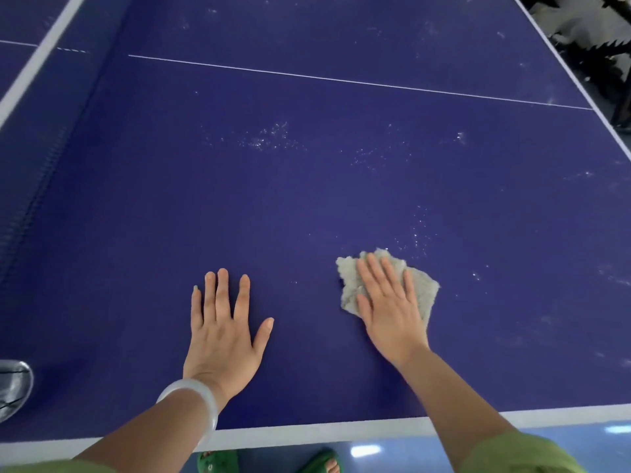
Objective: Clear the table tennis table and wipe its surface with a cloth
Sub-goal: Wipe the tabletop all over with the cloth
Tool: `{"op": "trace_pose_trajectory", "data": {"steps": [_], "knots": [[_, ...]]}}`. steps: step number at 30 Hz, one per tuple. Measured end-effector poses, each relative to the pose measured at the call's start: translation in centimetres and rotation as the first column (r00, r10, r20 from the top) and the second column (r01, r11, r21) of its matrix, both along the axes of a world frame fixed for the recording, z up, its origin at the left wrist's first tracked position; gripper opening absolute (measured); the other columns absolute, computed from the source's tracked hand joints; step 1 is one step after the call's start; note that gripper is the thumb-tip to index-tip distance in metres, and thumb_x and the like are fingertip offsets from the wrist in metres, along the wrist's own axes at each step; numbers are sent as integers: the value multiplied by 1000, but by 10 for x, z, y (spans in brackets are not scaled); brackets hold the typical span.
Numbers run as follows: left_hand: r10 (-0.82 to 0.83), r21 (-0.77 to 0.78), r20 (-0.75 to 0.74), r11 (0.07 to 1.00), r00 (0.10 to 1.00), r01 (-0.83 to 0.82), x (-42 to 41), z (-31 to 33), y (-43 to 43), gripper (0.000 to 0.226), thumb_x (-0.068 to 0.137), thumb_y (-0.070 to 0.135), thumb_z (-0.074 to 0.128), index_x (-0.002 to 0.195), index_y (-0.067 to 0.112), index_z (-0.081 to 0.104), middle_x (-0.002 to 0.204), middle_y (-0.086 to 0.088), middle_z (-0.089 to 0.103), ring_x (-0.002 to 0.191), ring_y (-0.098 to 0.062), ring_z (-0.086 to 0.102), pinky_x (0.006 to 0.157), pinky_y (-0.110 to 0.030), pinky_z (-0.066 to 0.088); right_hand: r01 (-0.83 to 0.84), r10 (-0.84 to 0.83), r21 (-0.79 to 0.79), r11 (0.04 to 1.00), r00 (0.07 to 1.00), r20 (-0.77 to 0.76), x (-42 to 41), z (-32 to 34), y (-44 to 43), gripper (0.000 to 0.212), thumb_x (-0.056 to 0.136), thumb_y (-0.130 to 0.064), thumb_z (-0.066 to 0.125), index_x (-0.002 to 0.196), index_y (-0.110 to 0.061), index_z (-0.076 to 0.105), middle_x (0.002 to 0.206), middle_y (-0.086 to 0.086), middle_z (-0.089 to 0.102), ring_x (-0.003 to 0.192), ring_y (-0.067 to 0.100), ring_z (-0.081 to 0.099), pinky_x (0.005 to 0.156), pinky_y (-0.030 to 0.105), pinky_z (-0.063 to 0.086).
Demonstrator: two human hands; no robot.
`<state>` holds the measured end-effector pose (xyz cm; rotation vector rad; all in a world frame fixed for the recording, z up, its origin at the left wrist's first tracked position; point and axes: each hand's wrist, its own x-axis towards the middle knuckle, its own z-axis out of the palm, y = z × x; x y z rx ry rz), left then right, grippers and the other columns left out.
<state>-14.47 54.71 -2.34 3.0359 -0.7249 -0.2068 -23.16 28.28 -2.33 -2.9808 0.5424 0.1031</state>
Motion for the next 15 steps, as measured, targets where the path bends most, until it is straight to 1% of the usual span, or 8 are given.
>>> {"op": "trace_pose_trajectory", "data": {"steps": [1,3,4,5,7,10,13,15], "knots": [[0,0,-1,1000,1000,0,0,0,0,78,96,61,11,154,10,25,159,-24,18,150,-39,9,120,-56,14,205,-205,19,979,979,12,-8,1,-20,58,102,-40,9,158,-26,6,166,-9,6,152,13,-1,123,45,4],[2,-2,-8,1000,1000,-2,-1,-1,0,78,96,61,10,154,11,23,160,-23,16,150,-38,7,121,-55,13,567,-570,93,818,822,7,-25,4,-33,57,103,-42,10,156,-28,-5,166,-6,-1,152,14,-8,123,48,-2],[5,-4,-11,1000,1000,-5,-1,-1,0,78,96,62,10,154,11,22,160,-23,15,150,-38,7,121,-55,13,642,-645,101,760,764,-7,-28,4,-27,57,102,-43,9,154,-29,-11,166,-5,-5,152,15,-11,122,50,-4],[6,-5,-14,1000,1000,-6,-1,0,0,78,96,62,10,155,11,22,160,-23,15,150,-38,7,121,-55,13,659,-662,95,746,749,-3,-26,3,-13,57,102,-43,8,152,-28,-14,166,-4,-7,152,16,-13,122,51,-5],[6,3,-14,1000,1000,-6,-1,0,0,79,96,62,10,155,11,21,160,-23,14,150,-38,6,121,-55,13,573,-574,49,818,819,7,-9,0,24,59,101,-42,8,155,-25,-11,166,-4,-10,151,18,-14,122,51,-4],[3,11,-12,1000,1000,-3,0,1,0,79,95,61,10,155,11,21,160,-23,13,150,-37,4,121,-55,12,268,-268,7,963,963,4,36,-4,74,61,102,-41,12,157,-25,-9,165,-5,-12,151,20,-17,121,52,-4],[3,9,-2,1000,1000,-3,-1,1,0,79,95,61,11,155,10,22,161,-22,13,151,-36,4,121,-54,12,-14,14,57,998,1000,-3,78,-3,94,59,102,-42,8,157,-28,-7,165,-4,-11,151,20,-18,121,53,-7],[4,4,2,1000,1000,-4,-1,1,0,78,96,61,12,154,10,24,160,-23,15,150,-36,6,121,-54,12,-127,129,50,991,991,-42,99,-2,77,58,103,-43,7,158,-28,-4,166,-3,-9,151,20,-16,121,53,-7]]}}
